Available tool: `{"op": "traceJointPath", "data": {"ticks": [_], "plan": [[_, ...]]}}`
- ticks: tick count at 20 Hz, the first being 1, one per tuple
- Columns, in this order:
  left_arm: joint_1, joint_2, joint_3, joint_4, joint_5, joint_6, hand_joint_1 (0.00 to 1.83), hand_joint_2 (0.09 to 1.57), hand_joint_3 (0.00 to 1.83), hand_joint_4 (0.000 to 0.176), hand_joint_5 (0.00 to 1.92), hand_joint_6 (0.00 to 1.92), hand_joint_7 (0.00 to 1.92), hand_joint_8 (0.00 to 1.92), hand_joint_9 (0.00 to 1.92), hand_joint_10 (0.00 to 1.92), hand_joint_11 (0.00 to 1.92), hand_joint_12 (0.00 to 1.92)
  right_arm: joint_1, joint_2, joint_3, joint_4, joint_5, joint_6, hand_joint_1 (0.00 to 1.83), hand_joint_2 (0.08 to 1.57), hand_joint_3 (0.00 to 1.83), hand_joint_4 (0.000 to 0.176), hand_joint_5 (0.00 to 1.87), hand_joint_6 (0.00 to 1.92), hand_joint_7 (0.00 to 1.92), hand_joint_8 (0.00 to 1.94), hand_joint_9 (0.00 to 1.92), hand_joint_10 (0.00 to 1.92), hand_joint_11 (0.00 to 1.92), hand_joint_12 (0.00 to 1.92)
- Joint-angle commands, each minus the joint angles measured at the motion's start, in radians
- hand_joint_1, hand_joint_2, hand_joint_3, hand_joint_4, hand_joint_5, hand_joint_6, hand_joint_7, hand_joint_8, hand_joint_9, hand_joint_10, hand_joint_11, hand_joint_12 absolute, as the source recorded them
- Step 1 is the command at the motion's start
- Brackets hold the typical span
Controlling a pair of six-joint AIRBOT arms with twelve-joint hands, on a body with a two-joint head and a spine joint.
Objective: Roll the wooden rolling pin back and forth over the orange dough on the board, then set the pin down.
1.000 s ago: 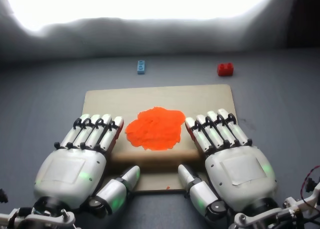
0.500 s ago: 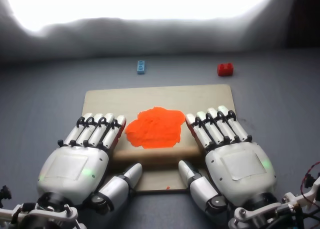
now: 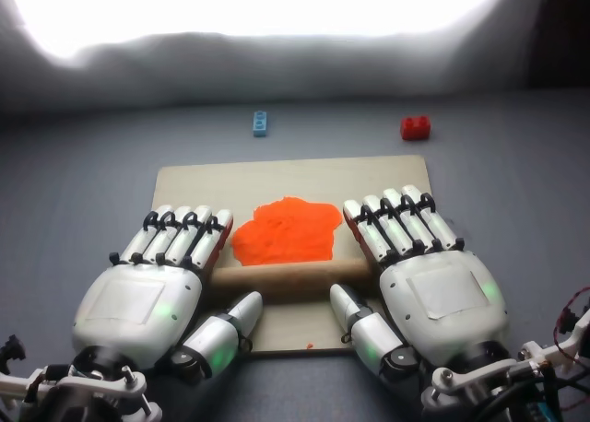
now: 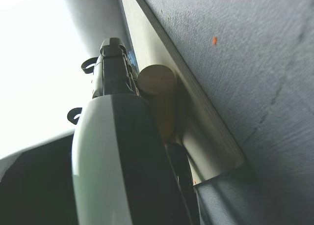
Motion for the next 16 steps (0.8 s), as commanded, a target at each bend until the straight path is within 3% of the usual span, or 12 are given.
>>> {"op": "traceJointPath", "data": {"ticks": [1, 16], "plan": [[-0.008, -0.001, 0.005, 0.042, -0.091, 0.003, 0.00, 1.41, 0.01, 0.000, 0.00, 0.00, 0.00, 0.00, 0.00, 0.00, 0.00, 0.00, 0.007, 0.000, 0.005, -0.065, 0.077, 0.001, 0.00, 1.49, 0.00, 0.000, 0.11, 0.00, 0.09, 0.00, 0.05, 0.01, 0.00, 0.00], [-0.041, -0.001, 0.043, 0.043, -0.068, -0.029, 0.00, 1.42, 0.01, 0.000, 0.00, 0.00, 0.00, 0.00, 0.00, 0.00, 0.00, 0.00, 0.035, -0.008, 0.059, -0.037, 0.058, 0.021, 0.00, 1.49, 0.00, 0.000, 0.12, 0.00, 0.09, 0.00, 0.04, 0.00, 0.00, 0.00]]}}
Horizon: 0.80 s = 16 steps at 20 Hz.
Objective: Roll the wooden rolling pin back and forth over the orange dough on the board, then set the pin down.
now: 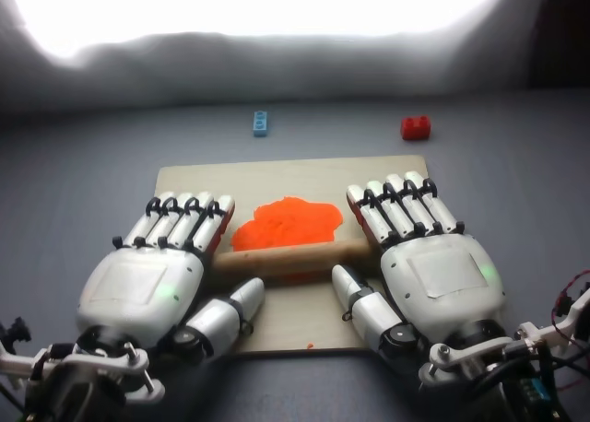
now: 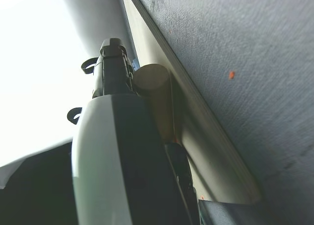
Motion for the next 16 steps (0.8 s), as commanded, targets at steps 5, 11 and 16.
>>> {"op": "traceJointPath", "data": {"ticks": [5, 11, 16], "plan": [[-0.023, -0.001, 0.020, 0.045, -0.090, -0.003, 0.00, 1.42, 0.01, 0.000, 0.00, 0.00, 0.00, 0.00, 0.00, 0.00, 0.00, 0.00, 0.020, -0.004, 0.017, -0.054, 0.079, -0.002, 0.00, 1.49, 0.00, 0.000, 0.12, 0.00, 0.10, 0.00, 0.05, 0.01, 0.00, 0.00], [-0.039, -0.002, 0.039, 0.044, -0.075, -0.006, 0.00, 1.42, 0.01, 0.000, 0.00, 0.00, 0.00, 0.00, 0.00, 0.00, 0.00, 0.00, 0.030, -0.006, 0.034, -0.041, 0.072, 0.002, 0.00, 1.49, 0.00, 0.000, 0.12, 0.00, 0.09, 0.00, 0.05, 0.01, 0.00, 0.00], [-0.048, -0.004, 0.051, 0.039, -0.062, -0.008, 0.00, 1.42, 0.01, 0.000, 0.00, 0.00, 0.00, 0.00, 0.00, 0.00, 0.00, 0.00, 0.040, -0.009, 0.041, -0.024, 0.068, 0.004, 0.00, 1.49, 0.00, 0.000, 0.12, 0.01, 0.09, 0.00, 0.04, 0.00, 0.00, 0.00]]}}
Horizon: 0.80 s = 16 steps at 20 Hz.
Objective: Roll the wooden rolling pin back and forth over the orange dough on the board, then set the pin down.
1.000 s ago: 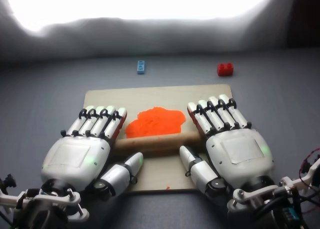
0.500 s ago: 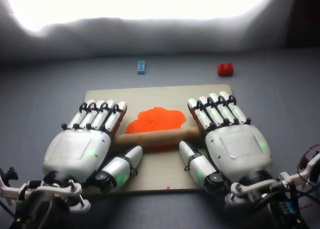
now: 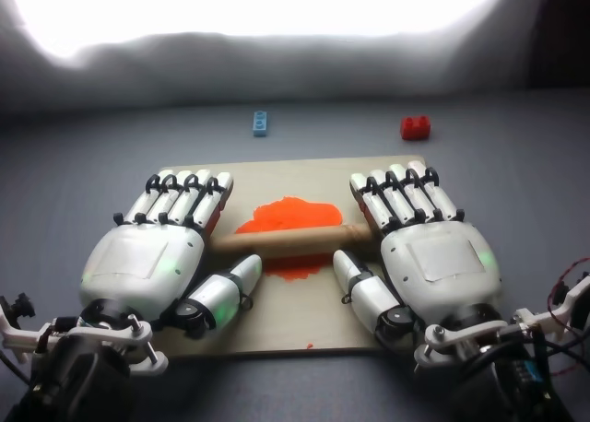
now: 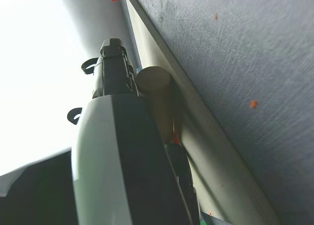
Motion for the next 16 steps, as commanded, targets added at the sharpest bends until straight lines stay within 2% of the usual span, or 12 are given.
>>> {"op": "traceJointPath", "data": {"ticks": [1, 16], "plan": [[-0.007, -0.001, 0.006, 0.044, -0.094, -0.003, 0.00, 1.42, 0.01, 0.000, 0.00, 0.00, 0.00, 0.00, 0.00, 0.00, 0.00, 0.00, 0.010, 0.001, 0.006, -0.064, 0.086, 0.002, 0.00, 1.49, 0.00, 0.000, 0.11, 0.00, 0.09, 0.00, 0.04, 0.00, 0.00, 0.00], [-0.029, -0.008, 0.045, 0.028, -0.052, -0.008, 0.00, 1.42, 0.01, 0.000, 0.00, 0.00, 0.00, 0.00, 0.00, 0.00, 0.00, 0.00, 0.042, -0.013, 0.047, -0.033, 0.046, 0.013, 0.00, 1.50, 0.00, 0.000, 0.11, 0.00, 0.08, 0.00, 0.03, 0.00, 0.00, 0.00]]}}
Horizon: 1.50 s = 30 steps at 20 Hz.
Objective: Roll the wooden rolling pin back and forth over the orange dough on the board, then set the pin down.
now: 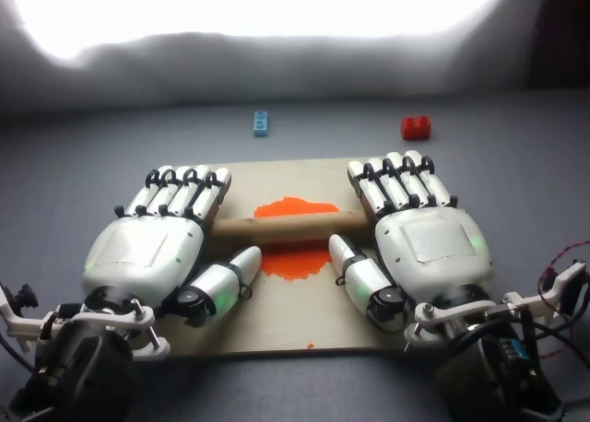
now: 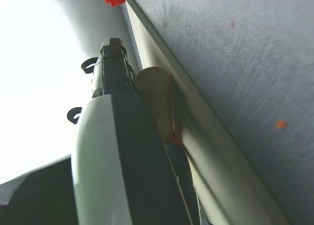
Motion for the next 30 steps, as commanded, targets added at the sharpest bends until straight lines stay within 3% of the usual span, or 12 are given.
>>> {"op": "traceJointPath", "data": {"ticks": [1, 30], "plan": [[-0.008, 0.002, 0.008, 0.047, -0.095, -0.002, 0.00, 1.42, 0.01, 0.000, 0.00, 0.00, 0.00, 0.00, 0.00, 0.00, 0.00, 0.00, 0.011, 0.000, 0.007, -0.065, 0.086, 0.006, 0.00, 1.50, 0.00, 0.000, 0.12, 0.01, 0.09, 0.00, 0.04, 0.00, 0.00, 0.00], [-0.063, -0.047, 0.119, 0.032, -0.011, -0.062, 0.00, 1.42, 0.00, 0.000, 0.00, 0.00, 0.00, 0.00, 0.00, 0.00, 0.00, 0.00, 0.067, -0.020, 0.103, -0.003, -0.012, 0.029, 0.00, 1.49, 0.00, 0.000, 0.11, 0.00, 0.08, 0.00, 0.03, 0.00, 0.00, 0.00]]}}
